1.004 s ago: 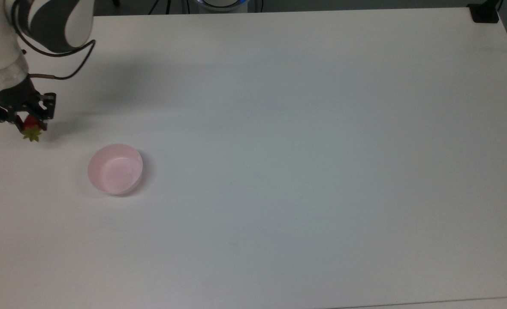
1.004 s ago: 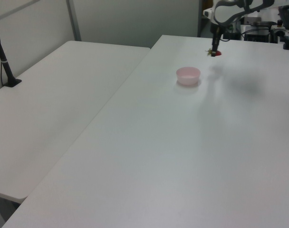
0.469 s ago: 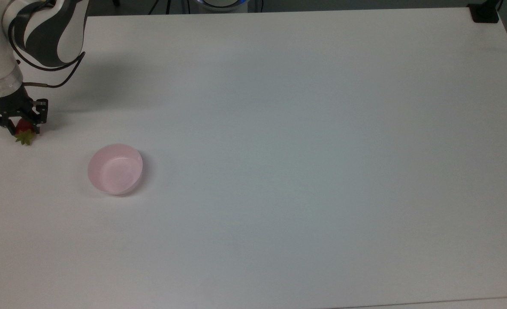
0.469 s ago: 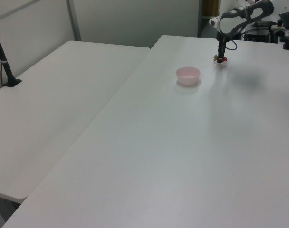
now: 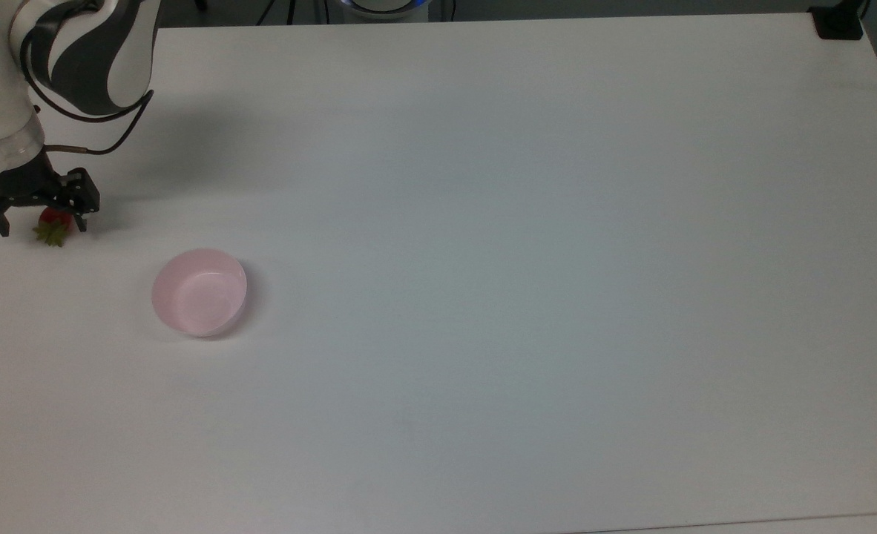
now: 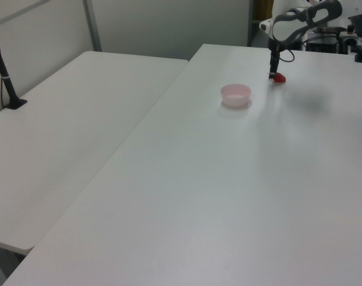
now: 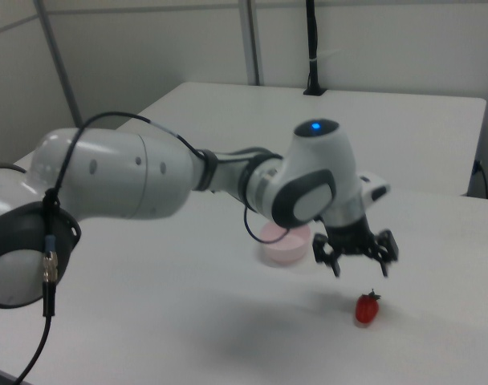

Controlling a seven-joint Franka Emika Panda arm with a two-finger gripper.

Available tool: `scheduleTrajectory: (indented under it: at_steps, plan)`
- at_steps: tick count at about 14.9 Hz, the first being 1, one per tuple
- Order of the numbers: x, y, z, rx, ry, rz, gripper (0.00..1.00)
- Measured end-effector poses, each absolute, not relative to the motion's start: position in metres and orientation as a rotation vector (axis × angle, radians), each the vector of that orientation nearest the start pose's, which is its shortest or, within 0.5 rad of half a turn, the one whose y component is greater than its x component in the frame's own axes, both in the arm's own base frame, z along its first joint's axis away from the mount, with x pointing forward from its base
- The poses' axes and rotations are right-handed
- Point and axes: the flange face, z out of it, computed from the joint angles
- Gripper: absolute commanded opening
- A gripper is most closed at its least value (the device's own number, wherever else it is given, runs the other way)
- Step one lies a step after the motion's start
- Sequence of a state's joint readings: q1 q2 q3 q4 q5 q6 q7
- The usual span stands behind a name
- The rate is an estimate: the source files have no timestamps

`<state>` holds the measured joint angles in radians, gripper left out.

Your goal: Pick up strawberry from bowl

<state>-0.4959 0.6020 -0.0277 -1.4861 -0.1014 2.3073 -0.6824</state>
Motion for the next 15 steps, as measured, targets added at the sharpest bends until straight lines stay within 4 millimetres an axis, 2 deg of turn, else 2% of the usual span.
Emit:
scheduleTrajectory:
  at_steps: [2,3,6,9,11,13,15]
  plan:
    - [0.653,-0.328,0.372,-3.324,-0.325,-0.289,1.00]
    - [0.665,-0.291,0.395,-3.314,-0.277,-0.302,1.00]
    - [0.673,-0.207,0.443,-3.279,-0.156,-0.230,1.00]
    - [0.664,-0.121,0.495,-3.254,0.017,-0.157,1.00]
    - [0.654,-0.073,0.517,-3.242,0.131,-0.111,1.00]
    - [0.646,-0.033,0.529,-3.232,0.236,-0.072,1.00]
    - [0.639,-0.004,0.535,-3.231,0.271,-0.032,1.00]
